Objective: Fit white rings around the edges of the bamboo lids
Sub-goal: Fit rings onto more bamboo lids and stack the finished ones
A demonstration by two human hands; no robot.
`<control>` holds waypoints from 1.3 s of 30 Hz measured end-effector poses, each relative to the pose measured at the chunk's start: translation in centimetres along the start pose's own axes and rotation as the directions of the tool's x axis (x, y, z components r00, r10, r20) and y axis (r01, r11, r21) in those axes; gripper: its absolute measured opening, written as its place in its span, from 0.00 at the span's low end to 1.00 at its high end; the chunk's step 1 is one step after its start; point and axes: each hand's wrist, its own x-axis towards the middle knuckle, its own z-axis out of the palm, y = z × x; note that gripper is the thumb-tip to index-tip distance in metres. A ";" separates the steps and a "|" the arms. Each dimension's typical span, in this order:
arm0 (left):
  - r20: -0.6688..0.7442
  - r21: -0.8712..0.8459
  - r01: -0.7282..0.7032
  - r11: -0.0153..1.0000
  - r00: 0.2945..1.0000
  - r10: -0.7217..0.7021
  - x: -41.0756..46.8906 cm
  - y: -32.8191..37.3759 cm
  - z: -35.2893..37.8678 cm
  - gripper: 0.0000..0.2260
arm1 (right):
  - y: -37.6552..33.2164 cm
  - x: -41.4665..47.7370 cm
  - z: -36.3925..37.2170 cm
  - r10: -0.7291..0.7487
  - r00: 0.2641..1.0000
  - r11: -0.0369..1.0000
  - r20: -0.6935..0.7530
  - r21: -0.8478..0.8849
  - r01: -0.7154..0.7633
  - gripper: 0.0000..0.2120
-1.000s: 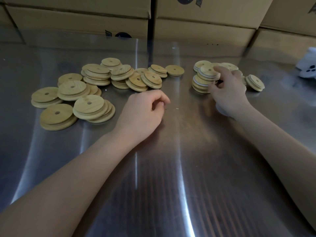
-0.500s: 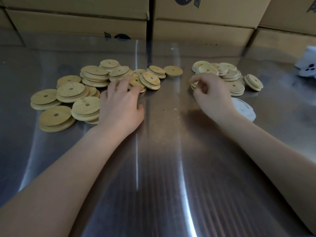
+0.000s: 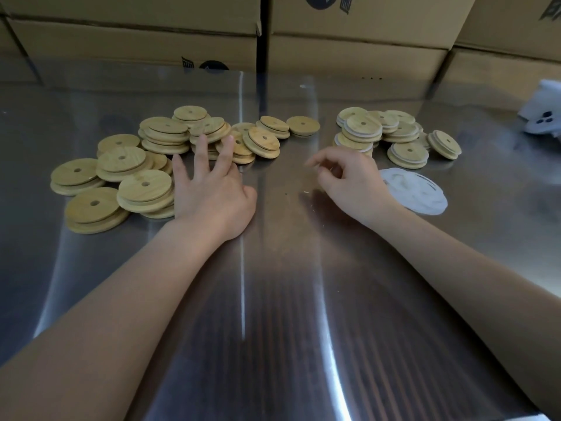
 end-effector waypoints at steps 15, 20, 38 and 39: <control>-0.089 0.036 -0.020 0.999 0.996 0.023 -1.5 0.7 -0.8 0.22 | 0.5 0.1 0.0 -0.005 1.000 0.999 0.005 0.037 0.005 0.10; -0.247 0.041 -0.048 0.998 0.967 0.056 -2.6 1.3 -1.6 0.15 | 0.7 0.2 0.1 0.001 1.000 0.999 0.017 0.041 -0.002 0.10; -0.553 -0.330 -0.245 0.912 0.833 0.024 -2.2 1.3 -2.0 0.14 | 0.9 0.2 0.3 -0.004 1.000 0.999 0.017 0.036 0.003 0.11; -0.546 -0.330 -0.244 0.912 0.838 0.026 -2.1 1.3 -1.9 0.18 | 0.9 0.2 0.3 -0.004 1.000 0.999 0.017 0.037 0.004 0.11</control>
